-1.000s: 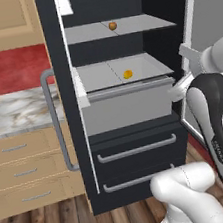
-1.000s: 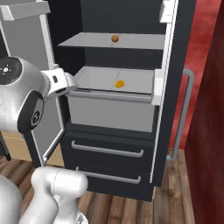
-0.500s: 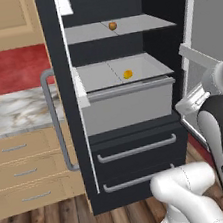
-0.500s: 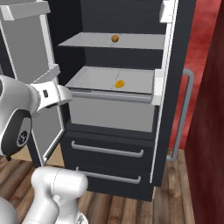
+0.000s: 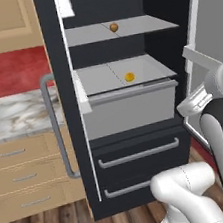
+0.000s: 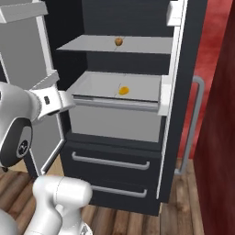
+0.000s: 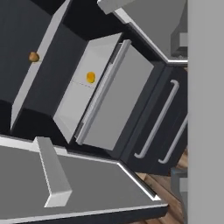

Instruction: Retrieve the apple and mango from the fridge and place them into the bowl on the dining table.

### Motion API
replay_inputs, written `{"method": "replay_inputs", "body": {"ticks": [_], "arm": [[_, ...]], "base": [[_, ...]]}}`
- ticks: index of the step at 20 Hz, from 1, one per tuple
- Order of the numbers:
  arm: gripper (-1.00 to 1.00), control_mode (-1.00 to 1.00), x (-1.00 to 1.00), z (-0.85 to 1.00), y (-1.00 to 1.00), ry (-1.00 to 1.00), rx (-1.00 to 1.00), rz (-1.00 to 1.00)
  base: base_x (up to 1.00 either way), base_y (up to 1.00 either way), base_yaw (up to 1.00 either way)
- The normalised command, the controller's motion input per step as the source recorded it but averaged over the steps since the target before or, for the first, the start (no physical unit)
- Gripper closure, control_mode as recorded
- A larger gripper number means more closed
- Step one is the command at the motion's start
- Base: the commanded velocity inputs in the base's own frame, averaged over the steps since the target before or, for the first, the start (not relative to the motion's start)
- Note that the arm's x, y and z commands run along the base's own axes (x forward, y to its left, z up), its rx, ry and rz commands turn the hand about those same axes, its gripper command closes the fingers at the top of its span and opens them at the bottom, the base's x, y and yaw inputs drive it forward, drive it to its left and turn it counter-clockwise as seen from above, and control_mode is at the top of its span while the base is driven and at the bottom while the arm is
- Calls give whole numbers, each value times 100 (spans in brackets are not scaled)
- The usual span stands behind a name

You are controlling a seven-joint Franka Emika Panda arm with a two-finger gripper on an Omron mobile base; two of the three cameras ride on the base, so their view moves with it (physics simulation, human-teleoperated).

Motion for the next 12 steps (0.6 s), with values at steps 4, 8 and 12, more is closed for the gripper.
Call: {"method": "replay_inputs", "body": {"ticks": [4,8,12], "arm": [[-100,100,0,0,0,0,0,0],[-100,100,0,0,0,0,0,0],[-100,100,0,0,0,0,0,0]], "base": [[73,0,-4],[98,0,-3],[100,0,-2]]}}
